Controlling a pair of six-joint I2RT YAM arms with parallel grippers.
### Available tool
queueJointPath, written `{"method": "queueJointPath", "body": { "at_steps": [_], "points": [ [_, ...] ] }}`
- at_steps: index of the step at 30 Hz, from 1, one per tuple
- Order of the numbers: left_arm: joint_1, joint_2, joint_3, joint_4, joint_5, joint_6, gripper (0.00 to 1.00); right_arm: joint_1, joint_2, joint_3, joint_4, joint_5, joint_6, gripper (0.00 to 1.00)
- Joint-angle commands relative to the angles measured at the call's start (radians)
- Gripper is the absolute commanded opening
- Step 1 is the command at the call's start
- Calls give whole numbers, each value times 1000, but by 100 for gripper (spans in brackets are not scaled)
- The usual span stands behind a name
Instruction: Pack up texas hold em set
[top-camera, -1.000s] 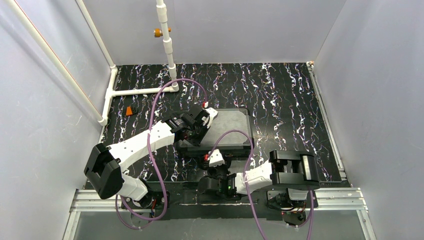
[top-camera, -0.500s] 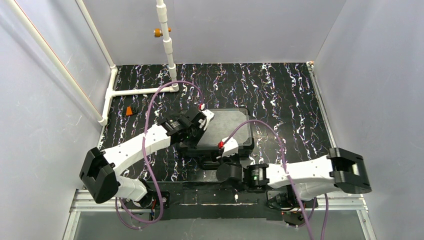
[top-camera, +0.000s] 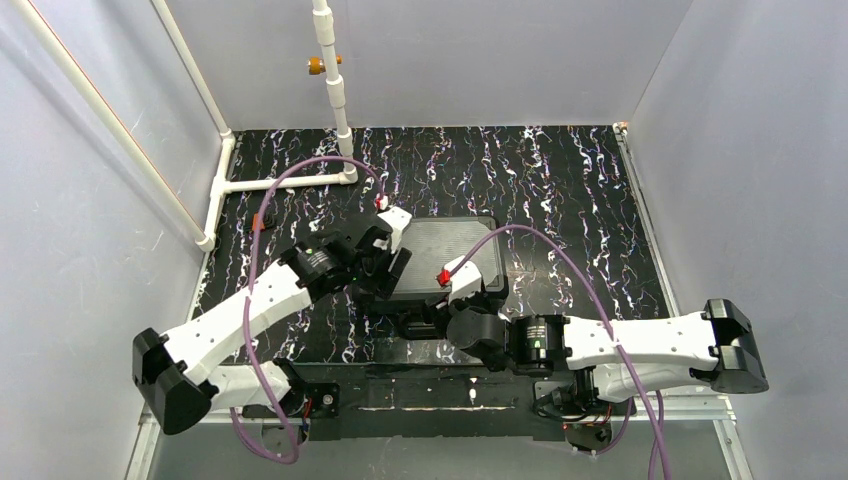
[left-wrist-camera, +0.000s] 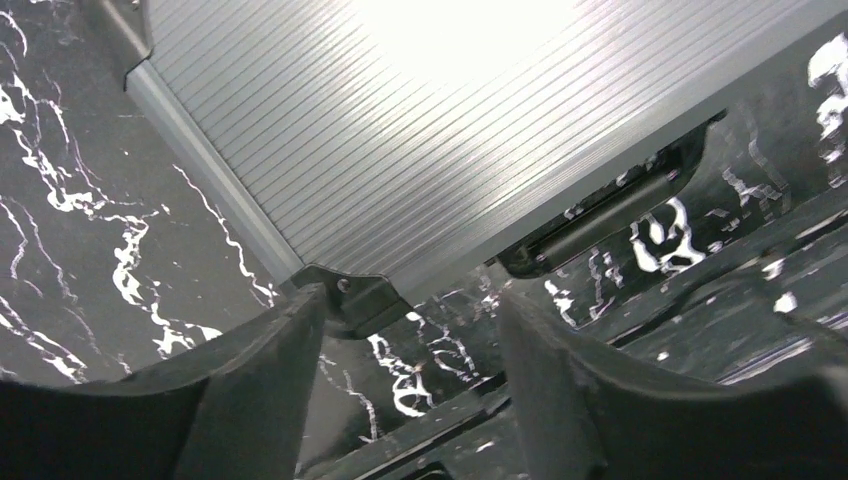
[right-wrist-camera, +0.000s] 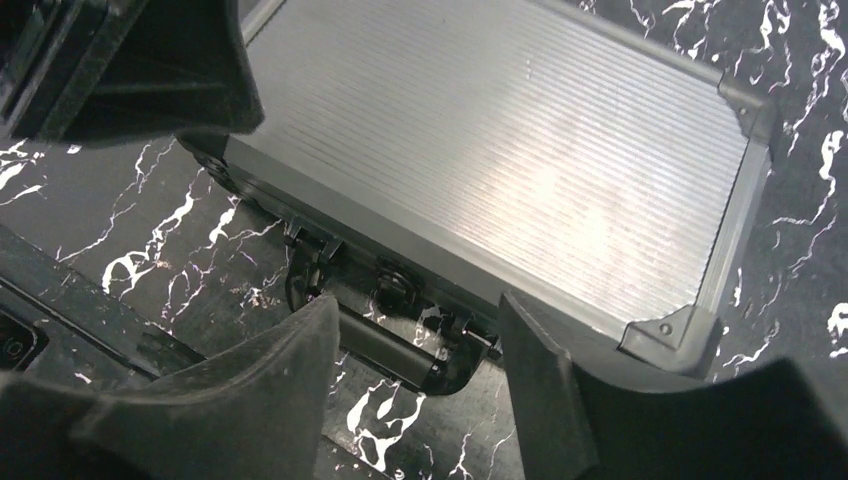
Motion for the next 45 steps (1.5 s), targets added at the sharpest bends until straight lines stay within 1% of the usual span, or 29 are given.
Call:
{"method": "queueJointPath", "body": {
  "at_steps": [1, 3, 4, 5, 7, 10, 15, 21, 25, 30, 33, 35, 40, 45],
  "points": [
    [-2, -86, 48, -38, -37, -11, 77, -31, -11, 93, -27, -30, -81, 72],
    [-2, -108, 57, -52, -45, -7, 93, -53, -2, 123, -31, -36, -115, 80],
    [-2, -118, 64, -62, -50, -2, 97, -65, 5, 140, -36, -34, -128, 85],
    [-2, -126, 73, -71, -58, 0, 98, -77, 12, 160, -46, -32, -139, 87],
    [-3, -139, 92, -92, -82, 2, 98, -106, 26, 196, -68, -36, -153, 91],
    [-2, -151, 126, -129, -111, -8, 98, -138, 26, 237, -73, -55, -182, 94],
    [-2, -171, 185, -178, -139, -16, 98, -141, 18, 318, -103, -52, -233, 98],
    [-2, -216, 273, -227, -183, -11, 98, -141, -20, 407, -190, -11, -238, 98],
    [-3, -279, 292, -243, -290, -10, 98, -142, -72, 445, -258, 82, -241, 98],
    [-3, -412, 210, -211, -475, -1, 98, -141, -187, 433, -330, 201, -230, 99],
    [-3, -478, 137, -188, -604, 8, 98, -141, -268, 419, -365, 232, -223, 98],
    [-3, -524, 78, -157, -665, 21, 98, -141, -322, 409, -388, 250, -221, 98],
    [-2, -641, -66, -77, -713, 52, 98, -141, -432, 385, -457, 284, -195, 98],
    [-2, -730, -164, 0, -701, 61, 98, -141, -526, 362, -467, 259, -177, 99]
  ]
}}
